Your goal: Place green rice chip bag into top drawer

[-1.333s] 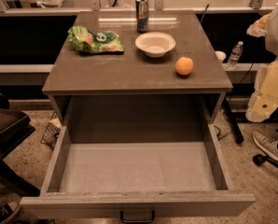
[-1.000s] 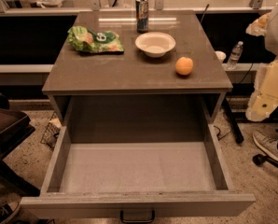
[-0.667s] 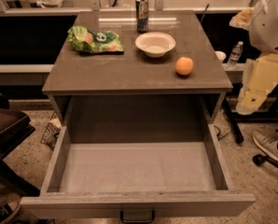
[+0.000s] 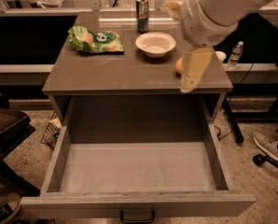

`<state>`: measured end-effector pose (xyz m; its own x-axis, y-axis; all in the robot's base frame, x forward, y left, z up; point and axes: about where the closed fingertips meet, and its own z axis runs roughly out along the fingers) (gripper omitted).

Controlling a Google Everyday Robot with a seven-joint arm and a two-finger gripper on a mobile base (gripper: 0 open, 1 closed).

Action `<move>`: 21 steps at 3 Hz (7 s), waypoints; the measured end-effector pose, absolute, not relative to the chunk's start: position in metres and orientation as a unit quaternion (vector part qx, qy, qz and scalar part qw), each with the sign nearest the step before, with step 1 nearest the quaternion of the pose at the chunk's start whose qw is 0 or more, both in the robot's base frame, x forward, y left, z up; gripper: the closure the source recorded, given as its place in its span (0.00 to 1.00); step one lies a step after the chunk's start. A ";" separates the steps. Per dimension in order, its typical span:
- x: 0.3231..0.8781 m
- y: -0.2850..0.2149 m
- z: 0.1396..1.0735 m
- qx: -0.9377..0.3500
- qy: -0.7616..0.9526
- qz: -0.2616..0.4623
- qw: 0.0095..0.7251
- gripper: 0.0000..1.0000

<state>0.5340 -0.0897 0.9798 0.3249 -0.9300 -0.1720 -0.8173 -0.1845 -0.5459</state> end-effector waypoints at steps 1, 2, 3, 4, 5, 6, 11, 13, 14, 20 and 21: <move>0.558 -0.035 0.977 -0.781 0.522 -0.117 0.322 0.00; 0.563 -0.028 0.982 -0.779 0.516 -0.123 0.334 0.00; 0.559 -0.027 0.984 -0.775 0.510 -0.125 0.351 0.00; 0.606 -0.004 0.964 -0.770 0.521 -0.107 0.351 0.00; 0.680 0.047 0.941 -0.766 0.547 -0.094 0.324 0.00; 0.732 0.078 0.927 -0.760 0.564 -0.080 0.312 0.00; 0.827 0.144 0.908 -0.716 0.592 -0.045 0.367 0.00; 0.840 0.199 0.892 -0.696 0.596 0.017 0.399 0.00; 0.840 0.207 0.871 -0.687 0.620 0.039 0.377 0.00; 0.839 0.193 0.877 -0.665 0.669 0.019 0.331 1.00; 0.830 0.161 0.916 -0.657 0.675 -0.002 0.336 1.00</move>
Offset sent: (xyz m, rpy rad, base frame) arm 0.0230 0.0521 -0.0023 0.0186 -0.0923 0.0925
